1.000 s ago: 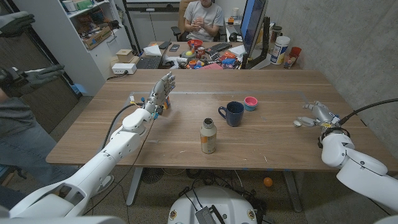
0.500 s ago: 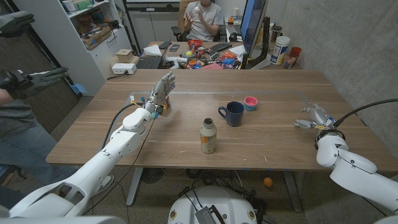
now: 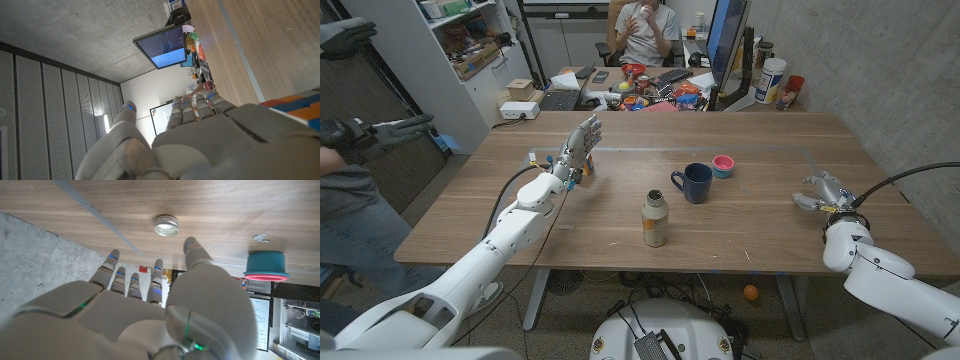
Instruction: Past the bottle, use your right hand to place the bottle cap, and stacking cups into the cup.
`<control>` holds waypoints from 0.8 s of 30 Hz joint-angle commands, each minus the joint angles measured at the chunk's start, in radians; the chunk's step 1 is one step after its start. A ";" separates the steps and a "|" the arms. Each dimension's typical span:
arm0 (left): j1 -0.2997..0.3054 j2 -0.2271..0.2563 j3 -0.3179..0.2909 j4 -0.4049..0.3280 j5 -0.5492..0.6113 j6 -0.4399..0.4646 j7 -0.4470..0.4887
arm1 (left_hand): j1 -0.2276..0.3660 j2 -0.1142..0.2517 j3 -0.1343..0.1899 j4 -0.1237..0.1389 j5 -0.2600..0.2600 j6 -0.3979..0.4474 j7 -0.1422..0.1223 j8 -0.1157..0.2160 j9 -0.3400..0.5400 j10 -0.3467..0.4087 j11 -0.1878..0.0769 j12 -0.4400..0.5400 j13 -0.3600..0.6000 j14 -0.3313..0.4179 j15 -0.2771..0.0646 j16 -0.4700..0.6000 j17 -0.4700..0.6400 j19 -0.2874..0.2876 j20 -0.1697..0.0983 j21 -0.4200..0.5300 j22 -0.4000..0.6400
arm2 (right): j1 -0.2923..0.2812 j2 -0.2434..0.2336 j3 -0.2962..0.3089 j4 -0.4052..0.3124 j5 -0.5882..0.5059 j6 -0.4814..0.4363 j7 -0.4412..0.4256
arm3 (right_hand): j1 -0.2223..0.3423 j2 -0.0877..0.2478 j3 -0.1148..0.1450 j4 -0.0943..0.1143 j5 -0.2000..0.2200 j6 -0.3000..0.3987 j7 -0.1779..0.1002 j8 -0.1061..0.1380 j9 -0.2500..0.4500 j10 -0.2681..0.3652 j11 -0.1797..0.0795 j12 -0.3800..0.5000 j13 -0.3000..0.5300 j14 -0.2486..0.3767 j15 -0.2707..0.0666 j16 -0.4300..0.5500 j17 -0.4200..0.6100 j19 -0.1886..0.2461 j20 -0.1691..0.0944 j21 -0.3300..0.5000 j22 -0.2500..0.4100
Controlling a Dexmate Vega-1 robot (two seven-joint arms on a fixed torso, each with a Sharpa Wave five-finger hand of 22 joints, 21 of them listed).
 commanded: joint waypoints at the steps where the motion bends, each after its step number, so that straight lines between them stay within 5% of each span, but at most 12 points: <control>1: -0.011 0.004 0.008 -0.005 0.007 0.015 0.000 | 0.000 0.011 0.000 -0.007 0.006 0.005 -0.003 0.006 0.005 0.006 0.000 0.001 0.004 0.007 0.003 0.006 0.004 -0.003 0.008 -0.003 0.002 | 0.053 0.001 -0.074 0.033 -0.008 -0.023 -0.022 | 0.010 0.002 0.007 0.000 0.007 0.011 0.001 0.004 0.006 0.009 -0.005 0.004 0.000 0.011 0.002 0.005 0.004 0.012 0.002 0.010 0.005; 24: -0.014 0.017 0.011 -0.018 0.018 0.044 0.016 | -0.001 0.013 0.000 -0.008 0.006 0.004 -0.004 0.005 0.005 0.005 -0.002 0.000 0.004 0.008 0.002 0.006 0.004 -0.003 0.014 -0.005 0.002 | 0.106 0.000 -0.134 0.102 0.014 -0.009 -0.024 | 0.009 0.003 0.007 0.006 0.009 0.024 -0.006 0.007 0.011 0.026 -0.017 0.009 0.001 0.027 -0.013 0.010 0.006 0.016 -0.001 0.010 0.005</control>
